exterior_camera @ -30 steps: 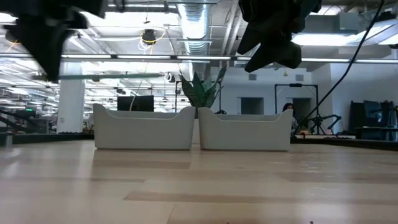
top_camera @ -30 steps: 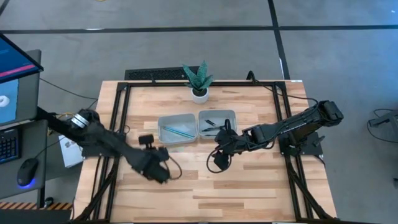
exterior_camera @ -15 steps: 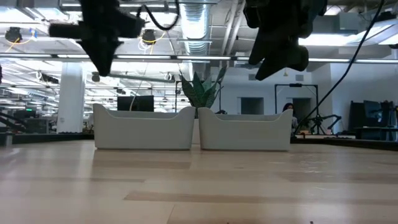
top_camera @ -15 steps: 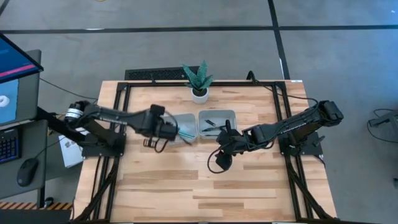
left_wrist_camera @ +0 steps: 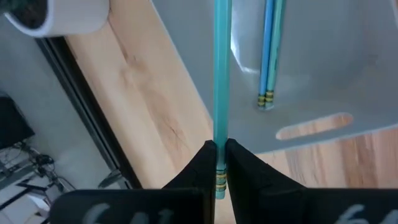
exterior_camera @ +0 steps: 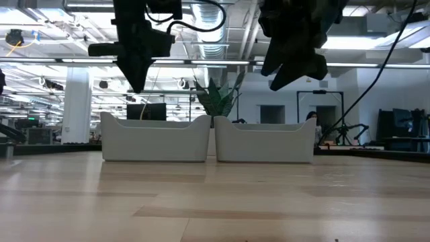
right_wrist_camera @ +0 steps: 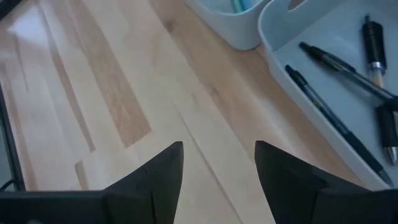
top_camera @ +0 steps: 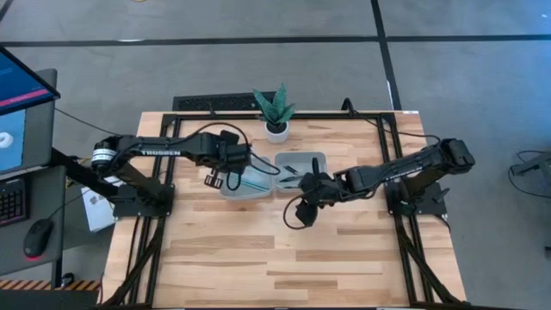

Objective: Sort pens & pencils
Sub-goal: Put the green pencil into the left gray bin

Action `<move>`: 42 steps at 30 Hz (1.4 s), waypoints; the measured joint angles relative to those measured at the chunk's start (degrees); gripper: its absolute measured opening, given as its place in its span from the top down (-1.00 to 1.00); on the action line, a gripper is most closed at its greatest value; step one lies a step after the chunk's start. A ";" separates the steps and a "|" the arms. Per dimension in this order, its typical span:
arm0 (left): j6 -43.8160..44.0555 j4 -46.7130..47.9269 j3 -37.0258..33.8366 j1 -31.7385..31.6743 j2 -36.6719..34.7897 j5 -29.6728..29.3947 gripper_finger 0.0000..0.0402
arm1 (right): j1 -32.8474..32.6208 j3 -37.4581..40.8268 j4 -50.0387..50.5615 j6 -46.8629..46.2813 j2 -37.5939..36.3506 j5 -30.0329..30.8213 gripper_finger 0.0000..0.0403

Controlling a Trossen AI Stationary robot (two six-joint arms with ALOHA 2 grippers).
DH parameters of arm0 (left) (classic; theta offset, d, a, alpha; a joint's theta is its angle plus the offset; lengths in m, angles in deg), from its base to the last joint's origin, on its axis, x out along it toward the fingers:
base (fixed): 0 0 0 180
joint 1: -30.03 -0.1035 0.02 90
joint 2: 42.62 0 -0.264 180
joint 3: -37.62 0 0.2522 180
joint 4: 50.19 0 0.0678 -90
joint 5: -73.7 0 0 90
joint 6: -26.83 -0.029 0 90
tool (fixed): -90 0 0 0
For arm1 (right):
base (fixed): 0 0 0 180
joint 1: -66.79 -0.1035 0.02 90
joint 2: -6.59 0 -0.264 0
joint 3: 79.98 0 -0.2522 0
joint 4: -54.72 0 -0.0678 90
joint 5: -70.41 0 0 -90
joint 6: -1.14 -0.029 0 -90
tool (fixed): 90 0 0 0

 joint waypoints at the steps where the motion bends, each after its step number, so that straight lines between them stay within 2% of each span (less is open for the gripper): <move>1: -0.16 0.45 0.00 -0.21 0.00 0.22 0.95 | 0.32 0.00 -0.01 0.00 0.00 0.00 -0.10; 8: 1.02 0.16 0.00 -0.26 0.03 2.42 0.95 | 3.05 0.00 -0.02 0.02 0.00 0.00 -0.10; 15: 4.33 -1.07 -0.04 -0.15 3.51 3.46 0.95 | 4.88 0.02 -0.26 0.00 0.00 0.00 -0.10; 28: 3.70 -0.15 -0.07 -0.06 10.31 3.45 0.95 | 3.59 0.04 -0.25 0.00 0.00 0.00 -0.10; 33: 4.15 0.57 -0.10 -0.06 13.14 7.24 0.95 | 3.63 0.02 0.47 -0.60 0.00 -0.02 -0.10; 42: 6.11 -0.12 -0.11 -0.06 14.78 7.71 0.86 | 3.63 0.02 0.62 -0.55 0.00 -0.01 -0.10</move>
